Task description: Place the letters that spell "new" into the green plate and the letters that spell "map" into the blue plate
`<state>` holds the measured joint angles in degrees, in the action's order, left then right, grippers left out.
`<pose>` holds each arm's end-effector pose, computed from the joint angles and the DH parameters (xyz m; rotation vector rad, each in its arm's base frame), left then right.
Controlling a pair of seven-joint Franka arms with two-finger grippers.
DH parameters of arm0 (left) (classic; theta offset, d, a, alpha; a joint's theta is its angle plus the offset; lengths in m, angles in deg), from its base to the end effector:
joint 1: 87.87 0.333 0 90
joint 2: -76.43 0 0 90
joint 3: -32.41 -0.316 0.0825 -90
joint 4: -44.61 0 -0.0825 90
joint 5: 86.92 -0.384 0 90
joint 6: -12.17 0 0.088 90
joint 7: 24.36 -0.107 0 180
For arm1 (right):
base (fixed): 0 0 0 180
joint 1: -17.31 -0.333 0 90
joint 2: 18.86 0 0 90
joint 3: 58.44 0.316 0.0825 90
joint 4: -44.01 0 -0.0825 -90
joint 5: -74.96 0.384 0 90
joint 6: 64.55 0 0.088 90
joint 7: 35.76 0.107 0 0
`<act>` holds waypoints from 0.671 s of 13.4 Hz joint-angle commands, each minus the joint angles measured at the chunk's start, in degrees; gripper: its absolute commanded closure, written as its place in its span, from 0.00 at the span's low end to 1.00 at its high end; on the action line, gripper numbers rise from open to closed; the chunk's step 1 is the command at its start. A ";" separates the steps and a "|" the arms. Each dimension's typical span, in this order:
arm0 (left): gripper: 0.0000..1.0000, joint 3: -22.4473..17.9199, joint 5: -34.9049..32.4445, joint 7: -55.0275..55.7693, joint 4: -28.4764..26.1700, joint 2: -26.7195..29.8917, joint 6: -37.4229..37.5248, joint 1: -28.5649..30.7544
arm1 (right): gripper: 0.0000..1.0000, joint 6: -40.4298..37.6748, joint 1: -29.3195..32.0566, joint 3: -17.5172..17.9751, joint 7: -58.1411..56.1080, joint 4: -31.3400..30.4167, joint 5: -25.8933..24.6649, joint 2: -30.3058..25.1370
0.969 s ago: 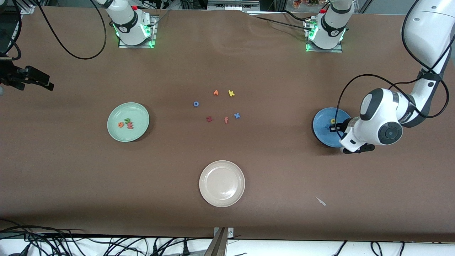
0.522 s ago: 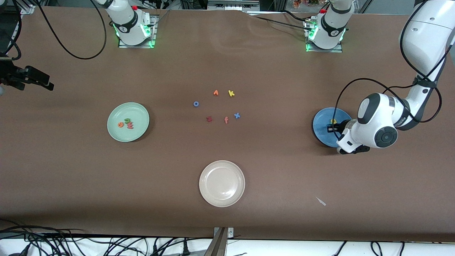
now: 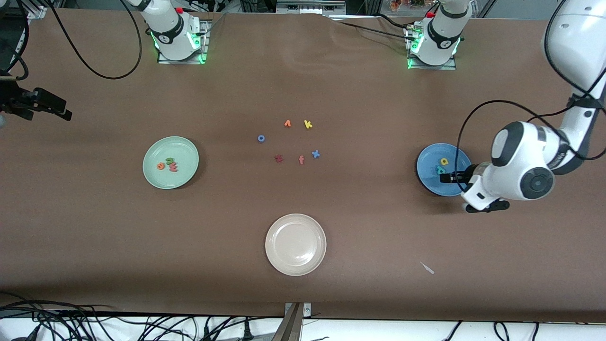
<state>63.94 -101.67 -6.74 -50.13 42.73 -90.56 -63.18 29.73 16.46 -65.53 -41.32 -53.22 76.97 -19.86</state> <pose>0.6352 -0.0182 0.2844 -3.0777 -0.1660 0.5590 0.5491 -0.0570 0.5808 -3.1007 0.0233 0.0468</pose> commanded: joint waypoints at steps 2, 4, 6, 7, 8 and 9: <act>0.01 0.37 -0.89 -3.56 10.00 0.48 9.64 -1.66 | 0.00 -1.20 0.41 0.06 0.02 1.60 0.98 0.65; 0.01 0.46 -1.06 -5.74 15.09 0.48 14.64 -2.54 | 0.00 -1.20 0.41 0.06 0.02 1.51 0.98 0.74; 0.01 0.54 -1.24 -8.13 19.05 0.48 17.64 -3.24 | 0.00 -1.20 0.41 0.06 -0.07 1.60 0.98 0.74; 0.01 0.63 -1.24 -8.13 20.46 0.57 18.35 -3.24 | 0.00 -1.20 0.41 0.06 -0.07 1.51 0.98 0.65; 0.01 0.72 -1.15 -8.13 21.26 0.57 18.44 -3.33 | 0.00 -1.20 0.41 0.06 -0.07 1.60 0.98 0.74; 0.01 0.81 -1.15 -8.13 21.61 0.66 18.44 -3.59 | 0.00 -1.12 0.41 0.06 0.02 1.60 0.98 0.65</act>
<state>64.73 -101.67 -13.45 -30.94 43.75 -73.89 -65.97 29.66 16.46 -65.53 -41.31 -53.21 76.97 -19.82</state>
